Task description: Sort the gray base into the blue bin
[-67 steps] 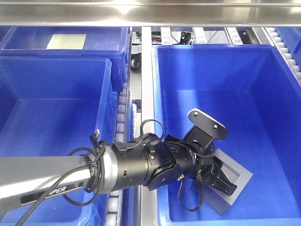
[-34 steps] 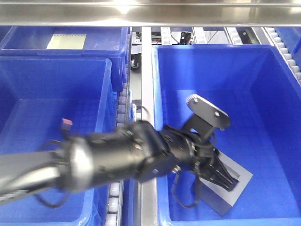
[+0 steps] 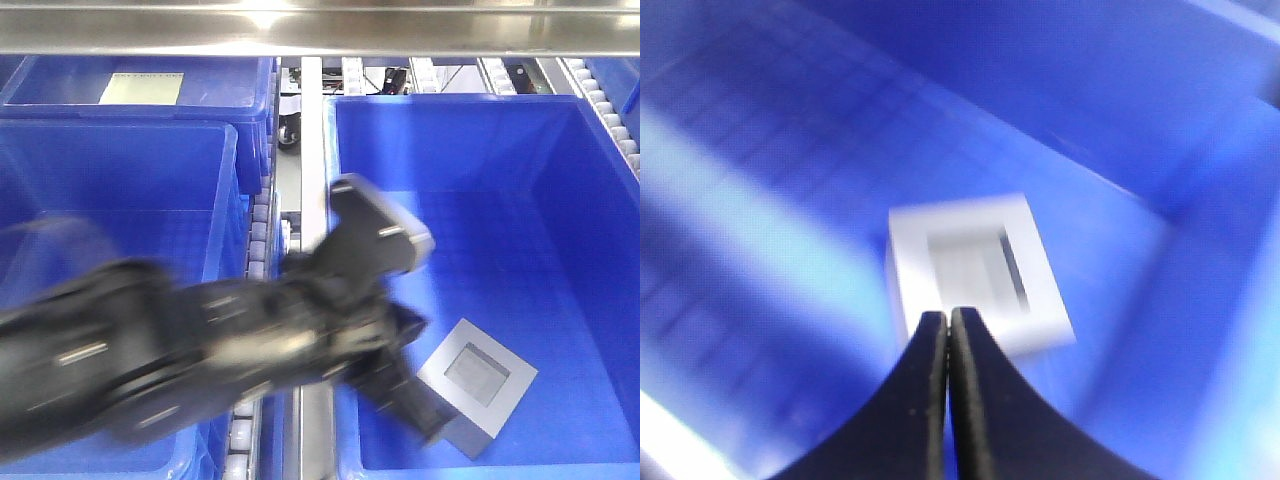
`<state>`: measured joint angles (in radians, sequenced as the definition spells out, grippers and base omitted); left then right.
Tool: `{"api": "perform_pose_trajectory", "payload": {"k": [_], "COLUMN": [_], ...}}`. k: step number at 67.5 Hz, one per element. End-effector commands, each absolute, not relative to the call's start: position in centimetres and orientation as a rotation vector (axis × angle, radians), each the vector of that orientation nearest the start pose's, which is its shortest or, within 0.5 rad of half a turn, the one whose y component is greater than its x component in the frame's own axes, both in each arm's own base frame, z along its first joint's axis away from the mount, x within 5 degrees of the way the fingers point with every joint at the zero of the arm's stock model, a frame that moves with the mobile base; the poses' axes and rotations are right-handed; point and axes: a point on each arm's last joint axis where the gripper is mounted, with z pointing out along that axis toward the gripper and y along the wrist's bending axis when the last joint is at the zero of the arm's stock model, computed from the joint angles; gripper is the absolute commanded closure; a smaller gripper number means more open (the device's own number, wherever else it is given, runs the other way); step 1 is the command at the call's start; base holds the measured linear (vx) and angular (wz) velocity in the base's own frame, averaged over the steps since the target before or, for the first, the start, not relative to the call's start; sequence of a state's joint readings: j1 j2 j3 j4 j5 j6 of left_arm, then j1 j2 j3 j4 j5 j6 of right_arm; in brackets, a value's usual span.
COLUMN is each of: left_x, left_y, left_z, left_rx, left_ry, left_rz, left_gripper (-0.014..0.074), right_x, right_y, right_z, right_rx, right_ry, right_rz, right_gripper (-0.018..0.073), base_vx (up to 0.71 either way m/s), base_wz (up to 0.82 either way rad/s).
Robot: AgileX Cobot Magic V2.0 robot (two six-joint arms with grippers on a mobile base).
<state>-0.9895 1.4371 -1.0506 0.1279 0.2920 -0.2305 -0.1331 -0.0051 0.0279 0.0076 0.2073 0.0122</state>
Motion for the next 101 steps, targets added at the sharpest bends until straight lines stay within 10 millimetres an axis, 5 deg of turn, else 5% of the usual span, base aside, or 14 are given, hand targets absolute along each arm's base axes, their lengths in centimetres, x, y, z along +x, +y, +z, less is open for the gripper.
{"api": "perform_pose_trajectory", "payload": {"k": [1, 31, 49, 101], "left_x": [16.3, 8.6, 5.5, 4.8], "left_y": [-24.6, -12.9, -8.1, -6.9], "left_z": [33.3, 32.8, 32.0, 32.0], "left_rx": [0.873, 0.775, 0.711, 0.703], "left_ry": [1.879, 1.654, 1.531, 1.503], "left_rz": [-0.666, -0.774, -0.821, -0.82], "left_gripper": [0.0604, 0.0604, 0.0603, 0.0604], "right_x": [5.8, 5.8, 5.8, 5.8], "right_y": [-0.8, -0.8, -0.8, -0.8], "right_z": [18.9, 18.9, 18.9, 18.9], "right_rx": [0.117, 0.117, 0.117, 0.117], "right_ry": [1.671, 1.671, 1.671, 1.671], "right_rz": [-0.105, -0.105, -0.105, -0.105], "right_gripper": [0.0564, 0.0564, 0.0564, 0.0564], "base_vx": [0.0, 0.0, 0.0, 0.0], "base_wz": [0.0, 0.0, 0.0, 0.0]}}
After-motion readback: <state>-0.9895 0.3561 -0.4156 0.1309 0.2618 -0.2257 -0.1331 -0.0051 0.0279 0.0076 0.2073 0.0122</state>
